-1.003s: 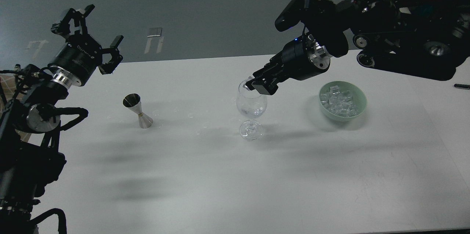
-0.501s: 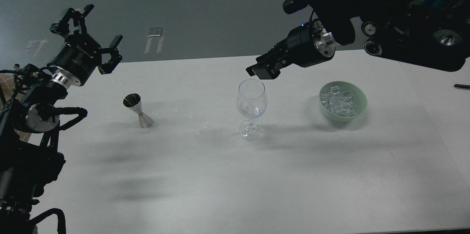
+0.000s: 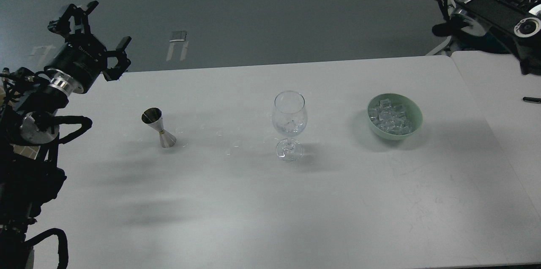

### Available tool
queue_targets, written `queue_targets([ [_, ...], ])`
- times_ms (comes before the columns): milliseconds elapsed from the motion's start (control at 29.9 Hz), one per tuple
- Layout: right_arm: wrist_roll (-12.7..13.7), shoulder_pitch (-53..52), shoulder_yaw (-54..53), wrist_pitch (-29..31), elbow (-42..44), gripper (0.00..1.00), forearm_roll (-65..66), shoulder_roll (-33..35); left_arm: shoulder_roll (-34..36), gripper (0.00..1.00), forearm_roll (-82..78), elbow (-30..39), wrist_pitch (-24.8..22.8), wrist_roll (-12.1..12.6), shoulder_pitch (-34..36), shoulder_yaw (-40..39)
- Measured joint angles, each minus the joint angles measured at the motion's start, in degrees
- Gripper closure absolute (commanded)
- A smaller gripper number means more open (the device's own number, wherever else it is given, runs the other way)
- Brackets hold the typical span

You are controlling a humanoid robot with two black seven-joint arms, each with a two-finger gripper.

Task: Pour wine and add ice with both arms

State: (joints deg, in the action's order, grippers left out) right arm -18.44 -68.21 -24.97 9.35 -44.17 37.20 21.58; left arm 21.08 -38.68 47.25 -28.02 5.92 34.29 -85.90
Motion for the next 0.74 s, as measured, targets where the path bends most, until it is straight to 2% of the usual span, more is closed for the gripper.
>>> queue_targets([
  [134,-1.9,8.1,-13.7,0.9,3.0,0.01,-1.0,-5.7,0.5,0.02,0.3,-3.9,0.0,-0.1,3.2,1.1],
  [201,-3.1,9.9,-16.5,2.4,4.1,0.01,-2.9,-7.5,0.6,0.02,0.3,-4.8,0.0,-0.1,4.1,1.3],
  [368,-6.7,11.4,-18.5,10.6,8.8,0.01,-13.0,-10.7,0.6,0.02,0.8,-6.7,0.0,-0.1,5.7,2.4],
  [535,-7.5,12.6,-21.9,17.7,13.7,0.01,-15.9,-12.8,0.5,0.02,0.9,-8.6,0.0,0.3,6.2,3.1],
  [735,-7.5,13.2,-23.8,18.6,15.5,0.01,-16.1,-15.0,-1.3,0.02,1.0,-9.9,0.0,0.4,7.9,3.6],
])
